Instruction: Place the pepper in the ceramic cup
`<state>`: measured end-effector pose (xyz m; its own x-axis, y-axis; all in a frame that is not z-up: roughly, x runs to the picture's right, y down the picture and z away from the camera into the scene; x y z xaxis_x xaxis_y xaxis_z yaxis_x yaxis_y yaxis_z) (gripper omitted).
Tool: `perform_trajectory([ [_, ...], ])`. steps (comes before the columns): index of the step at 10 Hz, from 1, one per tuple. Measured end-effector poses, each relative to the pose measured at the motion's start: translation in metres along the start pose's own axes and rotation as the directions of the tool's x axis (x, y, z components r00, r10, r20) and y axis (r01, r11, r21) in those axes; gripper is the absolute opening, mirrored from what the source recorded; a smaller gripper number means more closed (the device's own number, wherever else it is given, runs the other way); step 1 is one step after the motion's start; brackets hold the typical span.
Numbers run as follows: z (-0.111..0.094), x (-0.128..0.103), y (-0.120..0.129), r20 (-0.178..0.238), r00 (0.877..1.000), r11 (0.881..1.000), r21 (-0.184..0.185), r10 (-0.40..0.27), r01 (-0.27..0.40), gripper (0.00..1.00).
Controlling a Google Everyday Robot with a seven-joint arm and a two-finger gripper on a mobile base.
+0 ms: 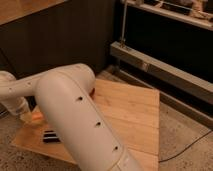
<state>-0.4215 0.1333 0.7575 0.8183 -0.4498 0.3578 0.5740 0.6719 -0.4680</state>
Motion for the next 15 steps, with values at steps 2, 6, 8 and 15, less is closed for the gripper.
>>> perform_trajectory([
  [2,-0.012,0.0,0.0,-0.007,1.0,1.0,0.031,0.007,-0.007,0.07],
  [6,-0.025,-0.002,0.005,-0.026,1.0,0.998,0.056,0.008,-0.007,0.07],
  [8,-0.028,-0.003,0.007,-0.03,0.999,0.998,0.062,0.011,-0.009,0.07],
  [15,-0.044,-0.001,0.013,-0.072,0.997,0.996,0.085,0.031,-0.024,0.07],
])
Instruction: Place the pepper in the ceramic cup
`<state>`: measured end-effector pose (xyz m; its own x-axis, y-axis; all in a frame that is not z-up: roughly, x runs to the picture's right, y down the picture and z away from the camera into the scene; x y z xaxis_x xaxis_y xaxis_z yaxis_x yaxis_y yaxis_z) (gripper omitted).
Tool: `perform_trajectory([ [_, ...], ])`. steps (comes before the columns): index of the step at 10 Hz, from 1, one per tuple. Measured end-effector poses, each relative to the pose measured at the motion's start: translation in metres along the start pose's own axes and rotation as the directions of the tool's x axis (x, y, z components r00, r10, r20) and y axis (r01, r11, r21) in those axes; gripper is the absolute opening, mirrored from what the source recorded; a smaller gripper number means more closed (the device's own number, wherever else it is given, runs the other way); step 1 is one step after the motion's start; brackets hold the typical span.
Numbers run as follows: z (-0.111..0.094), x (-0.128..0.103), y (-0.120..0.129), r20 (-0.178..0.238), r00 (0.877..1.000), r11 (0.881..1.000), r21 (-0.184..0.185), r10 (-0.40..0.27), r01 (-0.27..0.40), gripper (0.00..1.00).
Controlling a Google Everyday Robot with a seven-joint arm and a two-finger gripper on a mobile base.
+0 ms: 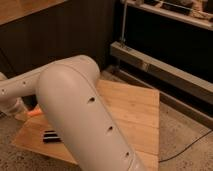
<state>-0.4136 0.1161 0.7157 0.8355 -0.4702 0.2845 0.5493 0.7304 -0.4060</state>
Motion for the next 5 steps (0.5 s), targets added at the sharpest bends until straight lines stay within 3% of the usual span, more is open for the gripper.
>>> perform_trajectory([
  [5,-0.013,0.002,0.003,-0.044,0.999,1.0,0.01,0.005,-0.004,0.07],
])
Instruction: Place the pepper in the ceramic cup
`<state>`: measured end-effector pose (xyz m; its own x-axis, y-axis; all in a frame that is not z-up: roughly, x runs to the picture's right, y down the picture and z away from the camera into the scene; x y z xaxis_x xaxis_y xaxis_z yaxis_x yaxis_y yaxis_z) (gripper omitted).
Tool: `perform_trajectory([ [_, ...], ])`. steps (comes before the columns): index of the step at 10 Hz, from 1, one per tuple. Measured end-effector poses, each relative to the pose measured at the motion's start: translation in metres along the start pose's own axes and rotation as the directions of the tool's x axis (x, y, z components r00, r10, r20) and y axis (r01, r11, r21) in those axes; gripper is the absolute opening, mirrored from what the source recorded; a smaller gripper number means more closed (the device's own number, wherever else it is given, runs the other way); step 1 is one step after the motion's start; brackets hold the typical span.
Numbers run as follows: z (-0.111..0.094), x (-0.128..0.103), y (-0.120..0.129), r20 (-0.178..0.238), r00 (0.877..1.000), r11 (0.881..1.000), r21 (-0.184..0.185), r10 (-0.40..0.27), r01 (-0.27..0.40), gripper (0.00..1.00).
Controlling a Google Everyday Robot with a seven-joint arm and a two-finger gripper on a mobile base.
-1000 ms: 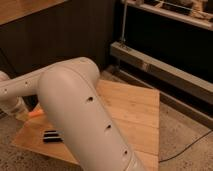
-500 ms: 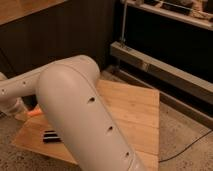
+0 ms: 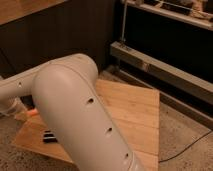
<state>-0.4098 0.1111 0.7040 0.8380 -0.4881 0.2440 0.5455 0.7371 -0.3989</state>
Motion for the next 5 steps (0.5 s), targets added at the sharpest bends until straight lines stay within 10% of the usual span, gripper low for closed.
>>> perform_trajectory([
  [5,-0.004,0.011,0.008,0.01,0.998,0.998,-0.005,0.06,-0.06,0.07],
])
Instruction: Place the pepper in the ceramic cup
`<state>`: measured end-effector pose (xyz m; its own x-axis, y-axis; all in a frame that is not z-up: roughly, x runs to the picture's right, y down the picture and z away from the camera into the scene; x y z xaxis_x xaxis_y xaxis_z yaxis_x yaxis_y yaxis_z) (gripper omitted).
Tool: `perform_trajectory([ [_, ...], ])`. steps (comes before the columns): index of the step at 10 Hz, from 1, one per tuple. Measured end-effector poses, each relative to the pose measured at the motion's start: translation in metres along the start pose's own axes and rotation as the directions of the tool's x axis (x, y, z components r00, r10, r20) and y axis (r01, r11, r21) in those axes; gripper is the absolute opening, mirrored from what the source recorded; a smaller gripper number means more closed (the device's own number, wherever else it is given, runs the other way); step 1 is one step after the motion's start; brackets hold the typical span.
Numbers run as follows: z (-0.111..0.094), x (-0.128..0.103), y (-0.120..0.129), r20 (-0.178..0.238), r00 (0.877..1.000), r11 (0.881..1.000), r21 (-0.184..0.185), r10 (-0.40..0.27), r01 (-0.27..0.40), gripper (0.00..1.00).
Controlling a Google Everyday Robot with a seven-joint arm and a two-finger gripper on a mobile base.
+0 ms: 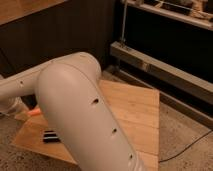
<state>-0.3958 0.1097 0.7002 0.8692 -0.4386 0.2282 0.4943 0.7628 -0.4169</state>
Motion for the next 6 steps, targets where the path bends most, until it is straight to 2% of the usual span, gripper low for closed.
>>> perform_trajectory([
  [3,0.006,0.015,0.006,0.017,0.998,0.998,-0.012,0.057,-0.056,0.07],
  [6,0.01,0.027,0.008,0.041,0.994,0.995,-0.009,0.098,-0.098,0.07],
])
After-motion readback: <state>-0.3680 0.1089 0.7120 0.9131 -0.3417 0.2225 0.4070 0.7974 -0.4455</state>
